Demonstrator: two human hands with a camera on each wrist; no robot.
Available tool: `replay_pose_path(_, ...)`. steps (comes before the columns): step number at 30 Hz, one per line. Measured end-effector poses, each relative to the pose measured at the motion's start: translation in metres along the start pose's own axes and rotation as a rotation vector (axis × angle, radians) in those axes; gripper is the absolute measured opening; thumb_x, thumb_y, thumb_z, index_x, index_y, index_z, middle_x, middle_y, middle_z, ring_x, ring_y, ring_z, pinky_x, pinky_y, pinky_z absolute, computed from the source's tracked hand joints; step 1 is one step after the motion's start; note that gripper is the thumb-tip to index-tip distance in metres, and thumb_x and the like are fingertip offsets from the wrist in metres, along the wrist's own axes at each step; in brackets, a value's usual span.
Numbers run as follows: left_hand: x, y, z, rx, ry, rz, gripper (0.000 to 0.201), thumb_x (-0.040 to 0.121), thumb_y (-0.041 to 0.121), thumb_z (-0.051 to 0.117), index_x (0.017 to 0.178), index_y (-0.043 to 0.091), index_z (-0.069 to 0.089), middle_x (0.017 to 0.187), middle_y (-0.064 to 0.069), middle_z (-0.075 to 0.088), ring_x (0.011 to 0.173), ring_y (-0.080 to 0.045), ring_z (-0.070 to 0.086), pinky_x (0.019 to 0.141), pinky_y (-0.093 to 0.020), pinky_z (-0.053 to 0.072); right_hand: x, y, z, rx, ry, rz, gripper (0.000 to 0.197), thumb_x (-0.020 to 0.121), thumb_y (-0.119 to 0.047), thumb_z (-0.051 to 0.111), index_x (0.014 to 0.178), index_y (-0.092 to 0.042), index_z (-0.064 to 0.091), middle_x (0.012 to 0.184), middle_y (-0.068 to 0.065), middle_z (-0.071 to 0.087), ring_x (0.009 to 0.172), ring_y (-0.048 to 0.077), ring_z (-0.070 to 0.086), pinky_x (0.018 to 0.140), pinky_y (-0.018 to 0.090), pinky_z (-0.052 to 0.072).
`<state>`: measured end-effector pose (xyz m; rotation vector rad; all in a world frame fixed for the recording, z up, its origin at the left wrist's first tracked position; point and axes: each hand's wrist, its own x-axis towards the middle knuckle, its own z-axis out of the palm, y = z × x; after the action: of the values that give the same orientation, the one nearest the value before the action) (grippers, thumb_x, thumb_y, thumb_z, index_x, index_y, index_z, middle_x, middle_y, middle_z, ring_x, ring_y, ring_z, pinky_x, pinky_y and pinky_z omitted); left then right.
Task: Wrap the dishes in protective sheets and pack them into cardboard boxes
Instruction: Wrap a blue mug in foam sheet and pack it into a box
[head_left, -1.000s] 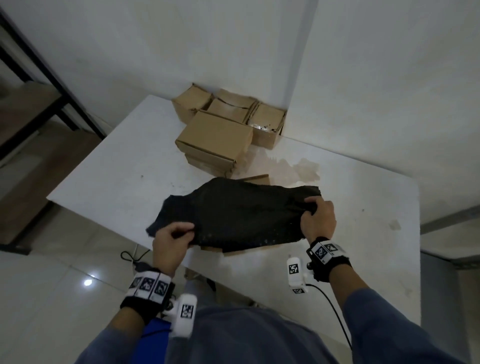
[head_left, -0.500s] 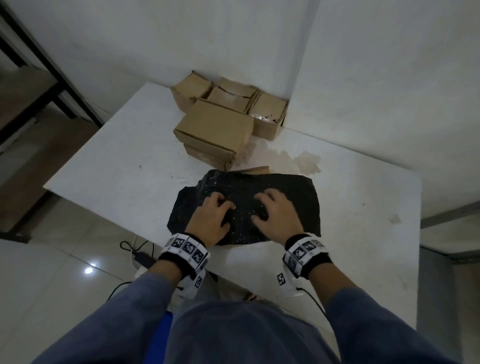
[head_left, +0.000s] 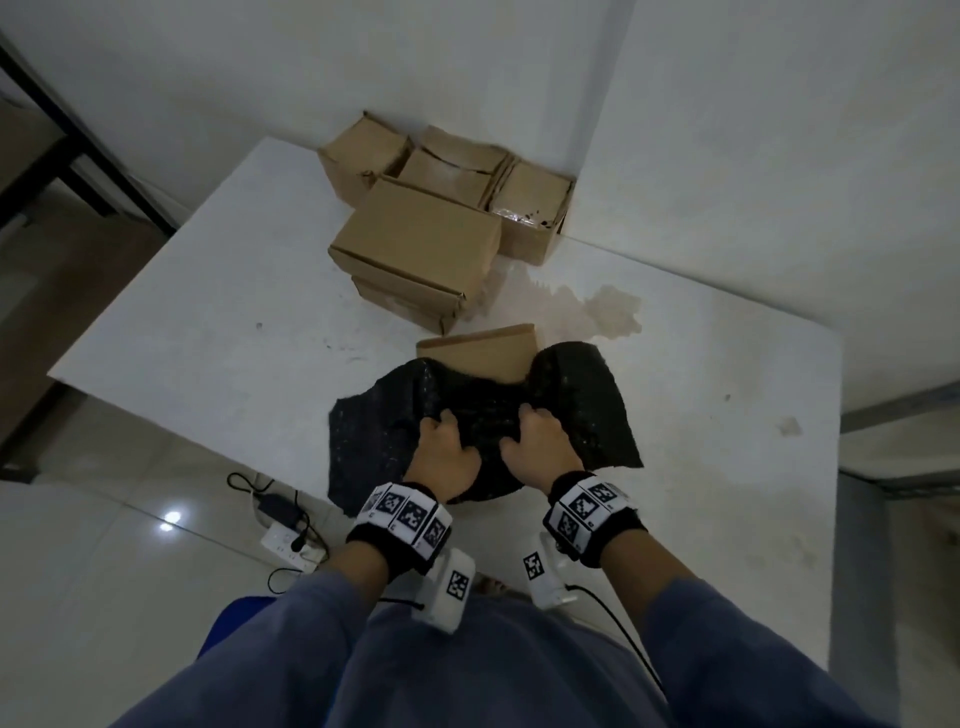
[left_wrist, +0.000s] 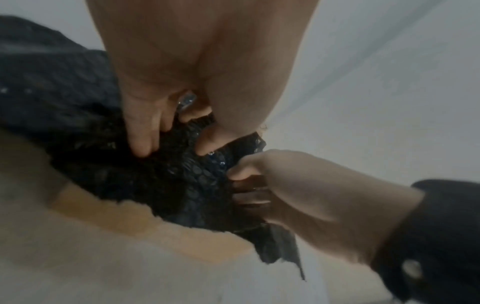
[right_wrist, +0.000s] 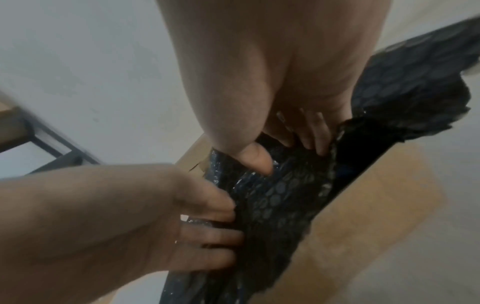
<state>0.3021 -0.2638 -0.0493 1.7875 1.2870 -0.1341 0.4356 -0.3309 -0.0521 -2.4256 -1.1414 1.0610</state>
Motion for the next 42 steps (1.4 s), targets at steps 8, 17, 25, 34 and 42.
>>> replay_pose_path(8, 0.003, 0.012, 0.009, -0.546, -0.013, -0.275, 0.062, 0.074, 0.013, 0.055, 0.133, 0.007, 0.039, 0.124, -0.014, 0.051, 0.116, -0.036, 0.055, 0.1, -0.048, 0.049, 0.013, -0.004, 0.017, 0.074, -0.079, 0.156, 0.064, 0.088, -0.035, 0.062, 0.139, -0.002, 0.043, 0.143, 0.02, 0.032, 0.131, 0.042, 0.038, 0.111, 0.042, 0.034)
replay_pose_path(17, 0.042, -0.006, 0.022, -0.639, -0.248, -0.475, 0.084, 0.051, 0.003, 0.052, 0.135, 0.007, 0.049, 0.135, -0.017, 0.05, 0.114, -0.041, 0.052, 0.096, -0.051, 0.052, 0.014, 0.004, 0.024, 0.154, -0.07, 0.147, 0.079, 0.086, -0.036, 0.067, 0.146, 0.001, 0.03, 0.148, 0.017, 0.03, 0.137, 0.034, 0.035, 0.112, 0.038, 0.033)
replay_pose_path(25, 0.023, 0.023, -0.002, -0.783, -0.285, -0.524, 0.026, 0.079, -0.011, 0.044, 0.093, 0.001, 0.063, 0.097, -0.021, 0.063, 0.093, -0.036, 0.061, 0.092, -0.047, 0.051, 0.022, 0.0, 0.012, 0.438, -0.081, 0.258, 0.048, 0.082, -0.028, 0.063, 0.123, -0.003, 0.056, 0.125, 0.011, 0.055, 0.117, 0.029, 0.054, 0.104, 0.043, 0.044)
replay_pose_path(34, 0.006, 0.005, -0.007, -0.568, -0.241, -0.223, 0.058, 0.085, -0.005, 0.043, 0.14, 0.014, 0.045, 0.128, -0.015, 0.056, 0.117, -0.031, 0.055, 0.089, -0.033, 0.051, 0.006, 0.003, -0.014, 0.138, -0.089, 0.086, 0.055, 0.094, -0.024, 0.056, 0.145, -0.007, 0.045, 0.145, 0.014, 0.046, 0.133, 0.032, 0.045, 0.107, 0.034, 0.039)
replay_pose_path(42, 0.01, 0.009, 0.003, 0.019, -0.296, -0.039, 0.069, 0.083, 0.018, 0.046, 0.148, 0.002, 0.026, 0.136, -0.02, 0.042, 0.121, -0.036, 0.045, 0.105, -0.044, 0.042, 0.003, 0.008, -0.002, 0.057, -0.149, -0.003, 0.084, 0.086, -0.039, 0.064, 0.152, -0.025, 0.014, 0.138, 0.016, 0.049, 0.122, 0.038, 0.05, 0.098, 0.046, 0.047)
